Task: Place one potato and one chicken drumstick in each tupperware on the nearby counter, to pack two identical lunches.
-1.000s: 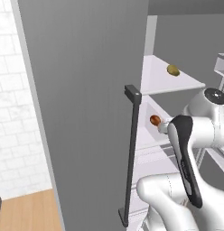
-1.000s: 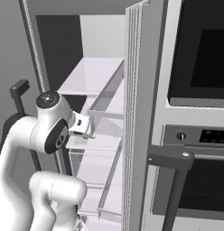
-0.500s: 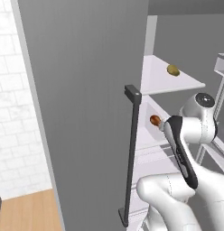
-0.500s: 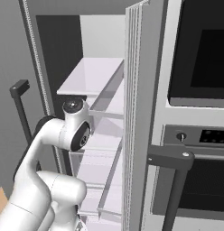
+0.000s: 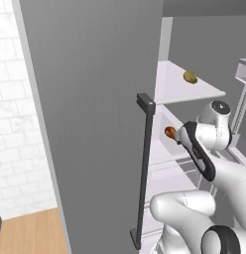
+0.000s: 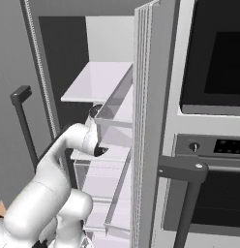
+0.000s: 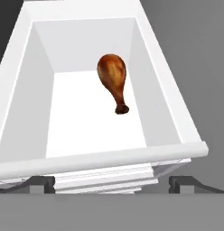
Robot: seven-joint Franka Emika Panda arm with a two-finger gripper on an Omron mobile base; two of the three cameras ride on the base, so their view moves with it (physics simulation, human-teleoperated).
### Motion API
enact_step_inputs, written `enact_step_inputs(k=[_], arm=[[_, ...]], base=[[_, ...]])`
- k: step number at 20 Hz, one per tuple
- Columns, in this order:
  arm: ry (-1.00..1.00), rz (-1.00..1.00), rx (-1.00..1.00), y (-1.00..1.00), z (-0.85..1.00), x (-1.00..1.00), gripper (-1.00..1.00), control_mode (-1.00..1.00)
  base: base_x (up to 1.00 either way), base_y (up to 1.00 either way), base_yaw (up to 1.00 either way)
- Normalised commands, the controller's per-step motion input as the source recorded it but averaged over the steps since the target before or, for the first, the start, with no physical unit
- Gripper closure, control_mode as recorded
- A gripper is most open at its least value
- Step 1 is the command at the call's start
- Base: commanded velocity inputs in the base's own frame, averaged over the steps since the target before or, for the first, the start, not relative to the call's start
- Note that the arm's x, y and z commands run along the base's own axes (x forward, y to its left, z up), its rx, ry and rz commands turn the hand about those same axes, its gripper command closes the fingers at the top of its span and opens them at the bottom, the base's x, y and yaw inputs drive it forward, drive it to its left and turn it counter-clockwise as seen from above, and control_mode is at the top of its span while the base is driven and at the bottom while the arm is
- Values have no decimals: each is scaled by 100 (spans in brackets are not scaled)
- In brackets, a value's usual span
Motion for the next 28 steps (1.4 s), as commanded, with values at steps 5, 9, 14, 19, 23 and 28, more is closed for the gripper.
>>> enact_step_inputs(k=[5, 9, 14, 19, 23, 28], arm=[[0, 0, 0, -13, -42, 64, -100, -100], [0, 0, 0, -5, -31, 53, -100, -100], [0, 0, 0, -4, -38, 45, -100, -100], [0, 0, 0, -9, -29, 38, -100, -100], [0, 0, 0, -1, -30, 36, -100, -100], [1, 3, 0, -1, -25, 42, -100, -100]], base=[[0, 0, 0], [0, 0, 0], [0, 0, 0], [0, 0, 0], [0, 0, 0], [0, 0, 0]])
